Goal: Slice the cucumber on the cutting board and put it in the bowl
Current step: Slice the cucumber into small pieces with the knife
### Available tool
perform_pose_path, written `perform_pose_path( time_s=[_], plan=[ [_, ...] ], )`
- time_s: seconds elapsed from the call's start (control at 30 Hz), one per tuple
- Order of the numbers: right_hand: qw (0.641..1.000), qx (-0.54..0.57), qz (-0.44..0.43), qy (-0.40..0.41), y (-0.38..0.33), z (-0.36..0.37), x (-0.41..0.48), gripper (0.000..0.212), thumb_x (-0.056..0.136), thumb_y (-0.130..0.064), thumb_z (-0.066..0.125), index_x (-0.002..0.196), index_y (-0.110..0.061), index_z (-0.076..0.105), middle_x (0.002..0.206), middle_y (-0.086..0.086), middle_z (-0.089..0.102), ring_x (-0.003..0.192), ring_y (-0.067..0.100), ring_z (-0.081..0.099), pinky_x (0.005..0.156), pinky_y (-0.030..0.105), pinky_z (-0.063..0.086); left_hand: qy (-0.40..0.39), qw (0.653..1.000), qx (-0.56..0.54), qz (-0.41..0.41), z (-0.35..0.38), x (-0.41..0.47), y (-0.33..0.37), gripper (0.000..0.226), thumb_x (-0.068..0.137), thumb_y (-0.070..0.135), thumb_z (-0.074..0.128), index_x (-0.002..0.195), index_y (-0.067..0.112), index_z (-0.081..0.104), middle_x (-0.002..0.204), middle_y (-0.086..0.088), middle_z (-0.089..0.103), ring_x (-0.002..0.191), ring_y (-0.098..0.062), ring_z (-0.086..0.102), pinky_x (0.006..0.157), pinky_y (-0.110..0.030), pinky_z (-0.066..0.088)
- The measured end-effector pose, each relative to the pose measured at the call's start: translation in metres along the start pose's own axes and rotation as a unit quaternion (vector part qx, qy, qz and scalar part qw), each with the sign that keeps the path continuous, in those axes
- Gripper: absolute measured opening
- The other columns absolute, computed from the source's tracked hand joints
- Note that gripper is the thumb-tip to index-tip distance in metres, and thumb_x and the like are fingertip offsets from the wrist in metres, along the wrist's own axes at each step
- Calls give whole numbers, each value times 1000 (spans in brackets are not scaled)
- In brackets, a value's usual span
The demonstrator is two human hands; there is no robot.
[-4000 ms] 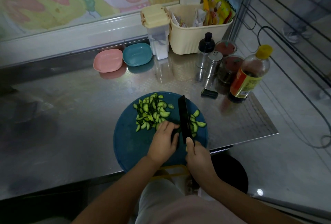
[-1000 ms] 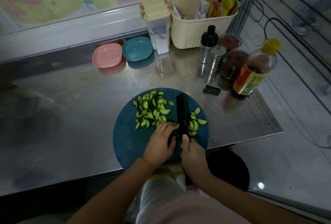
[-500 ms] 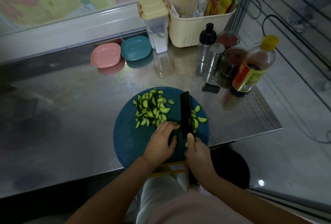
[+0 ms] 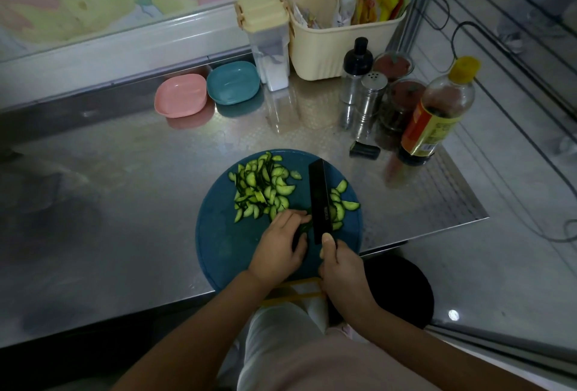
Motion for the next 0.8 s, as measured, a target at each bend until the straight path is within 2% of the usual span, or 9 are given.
perform_pose_path(
  time_s=[0.13, 0.27, 0.33, 0.4, 0.53, 0.8],
  plan=[
    [1000, -13, 4, 9, -1, 3, 3, 36, 101, -34, 30, 74, -15, 45, 62, 7, 48, 59, 22, 50, 58, 38, 40, 1, 1000, 4, 5, -1, 1, 1, 31, 84, 7, 56, 115, 5, 60, 111, -8, 58, 107, -13, 48, 95, -15, 34],
    [999, -38, 8, 7, 2, 9, 8, 37, 101, -33, 29, 82, -8, 50, 66, 2, 49, 60, 11, 48, 52, 25, 30, 0, 1000, 3, 3, -1, -1, 1, 32, 85, 8, 55, 117, 6, 59, 114, -7, 56, 109, -13, 48, 96, -16, 35],
    [999, -38, 9, 16, 3, 9, 8, 37, 101, -31, 29, 82, -8, 50, 66, 1, 50, 60, 9, 47, 51, 22, 32, -1, 1000, 7, -2, -1, -1, 1, 31, 86, 9, 54, 117, 6, 58, 114, -7, 54, 108, -12, 46, 96, -14, 32],
    [999, -30, 18, 27, 6, 7, 10, 38, 101, -32, 29, 75, -12, 48, 64, 3, 50, 59, 13, 48, 51, 18, 34, -2, 1000, 15, 2, -1, -1, 2, 29, 87, 13, 51, 114, 6, 58, 110, -7, 53, 105, -14, 45, 95, -14, 31],
    [999, 17, 39, 33, 15, 6, 14, 40, 99, -42, 29, 71, -19, 45, 59, 2, 46, 57, 22, 46, 58, 36, 39, 10, 1000, 21, 0, -3, -1, 2, 28, 87, 20, 44, 108, 6, 57, 100, -6, 50, 96, -16, 44, 87, -22, 36],
    [999, 50, 7, 14, 8, 1, 5, 39, 100, -39, 33, 69, -19, 45, 52, -5, 39, 50, 15, 40, 57, 36, 34, 13, 1000, 17, -7, -4, 1, 2, 29, 88, 18, 38, 106, 5, 58, 97, -7, 50, 93, -16, 44, 83, -25, 37]
  ],
)
Point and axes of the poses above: each hand's wrist, its own x-axis towards the middle knuckle, its own z-axis out of the palm, y = z × x, the point moved 6 cm from there along x, towards the middle knuckle
